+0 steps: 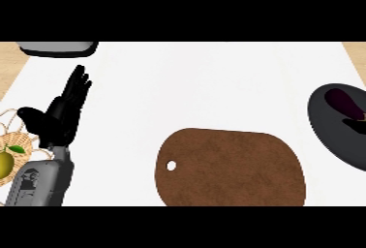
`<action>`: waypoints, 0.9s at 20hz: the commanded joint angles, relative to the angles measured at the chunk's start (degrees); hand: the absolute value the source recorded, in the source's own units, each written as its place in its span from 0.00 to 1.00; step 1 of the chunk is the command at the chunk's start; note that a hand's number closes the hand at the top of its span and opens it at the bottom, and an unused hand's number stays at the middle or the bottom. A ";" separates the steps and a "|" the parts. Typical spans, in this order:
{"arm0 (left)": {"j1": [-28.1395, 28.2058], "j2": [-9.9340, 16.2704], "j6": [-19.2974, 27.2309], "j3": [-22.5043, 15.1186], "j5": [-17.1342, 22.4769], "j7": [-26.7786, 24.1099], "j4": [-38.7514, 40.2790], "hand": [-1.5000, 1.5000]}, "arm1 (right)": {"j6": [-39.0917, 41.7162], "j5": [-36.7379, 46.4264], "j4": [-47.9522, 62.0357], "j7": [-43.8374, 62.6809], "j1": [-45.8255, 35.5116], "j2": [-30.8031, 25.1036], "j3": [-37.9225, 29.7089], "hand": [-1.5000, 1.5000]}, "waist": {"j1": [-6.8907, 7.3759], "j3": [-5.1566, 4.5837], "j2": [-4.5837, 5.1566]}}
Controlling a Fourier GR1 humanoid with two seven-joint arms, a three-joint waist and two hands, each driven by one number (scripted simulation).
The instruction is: Pick the eggplant from the cutting board and place it in the pan
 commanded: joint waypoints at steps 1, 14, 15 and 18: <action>1.17 0.25 -0.72 0.39 0.07 -1.82 1.39 0.50 | -0.41 -0.89 4.98 -5.48 -1.57 -0.95 -0.69 0.00 | -0.20 -0.10 -0.14; 2.53 1.62 0.03 2.70 0.78 0.87 -0.99 0.50 | 16.17 -20.32 -0.34 -23.43 9.29 -0.16 -13.77 0.00 | -3.78 -0.42 -1.57; 0.99 2.45 -1.11 2.77 1.96 4.37 -2.16 0.50 | 17.24 -21.09 -1.80 -23.30 9.09 1.22 -13.45 0.00 | -3.78 -0.45 -1.68; 6.41 0.10 1.78 1.24 -1.02 0.99 -3.75 0.50 | 24.57 -23.55 -6.25 -26.49 15.86 1.23 -13.88 0.00 | -4.57 -0.57 -2.04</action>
